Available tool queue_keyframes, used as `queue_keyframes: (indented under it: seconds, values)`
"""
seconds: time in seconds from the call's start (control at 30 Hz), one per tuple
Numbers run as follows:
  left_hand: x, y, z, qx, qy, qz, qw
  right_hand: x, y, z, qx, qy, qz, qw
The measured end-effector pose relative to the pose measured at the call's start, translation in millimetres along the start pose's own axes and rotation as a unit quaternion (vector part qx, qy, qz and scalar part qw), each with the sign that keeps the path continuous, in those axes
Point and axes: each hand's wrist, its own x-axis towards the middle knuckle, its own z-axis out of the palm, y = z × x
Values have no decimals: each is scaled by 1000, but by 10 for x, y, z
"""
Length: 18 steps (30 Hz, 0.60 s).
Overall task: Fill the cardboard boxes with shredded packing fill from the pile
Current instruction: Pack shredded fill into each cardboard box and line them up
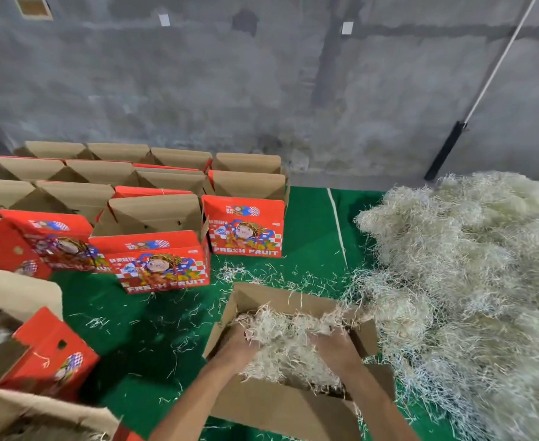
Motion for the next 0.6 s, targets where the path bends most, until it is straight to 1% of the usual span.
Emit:
queue_keyframes:
  seconds: [0.03, 0.07, 0.13, 0.17, 0.2, 0.27, 0.3, 0.33, 0.37, 0.43, 0.47, 0.5, 0.53, 0.6]
  values:
    - [0, -18, 20, -6, 14, 5, 1000, -11, -9, 10, -9, 19, -3, 1000]
    - [14, -32, 58, 6, 30, 13, 999, -33, -26, 40, -22, 15, -19, 999]
    - [50, -20, 132, 101, 70, 46, 991, -97, -69, 118, -34, -33, -56, 997]
    - [68, 7, 153, 165, 107, 68, 978, -120, -88, 127, -49, -50, -77, 995]
    - [76, 39, 157, 226, 151, 101, 957, -116, -85, 117, -81, -43, -103, 990]
    - [41, 97, 113, 305, 199, 155, 918, -64, -63, 77, -199, 33, -156, 967]
    - [26, 106, 74, 316, 200, 179, 910, -47, -53, 49, -254, 78, -177, 948]
    - [30, 95, 29, 319, 182, 190, 911, -27, -47, 23, -281, 106, -192, 934]
    - [54, 75, -28, 311, 149, 197, 918, 11, -53, 0, -284, 112, -211, 929]
    - [117, 45, -106, 294, 56, 192, 935, 125, -81, 17, -303, 82, -248, 917]
    - [154, 61, -119, 308, 4, 184, 933, 194, -96, 46, -320, 58, -261, 909]
    - [201, 105, -111, 347, -41, 184, 919, 276, -90, 91, -340, 32, -265, 902]
    - [251, 160, -90, 395, -85, 184, 896, 350, -89, 138, -360, 6, -264, 895]
    - [336, 275, -75, 473, -179, 157, 848, 497, -1, 204, -414, -45, -232, 879]
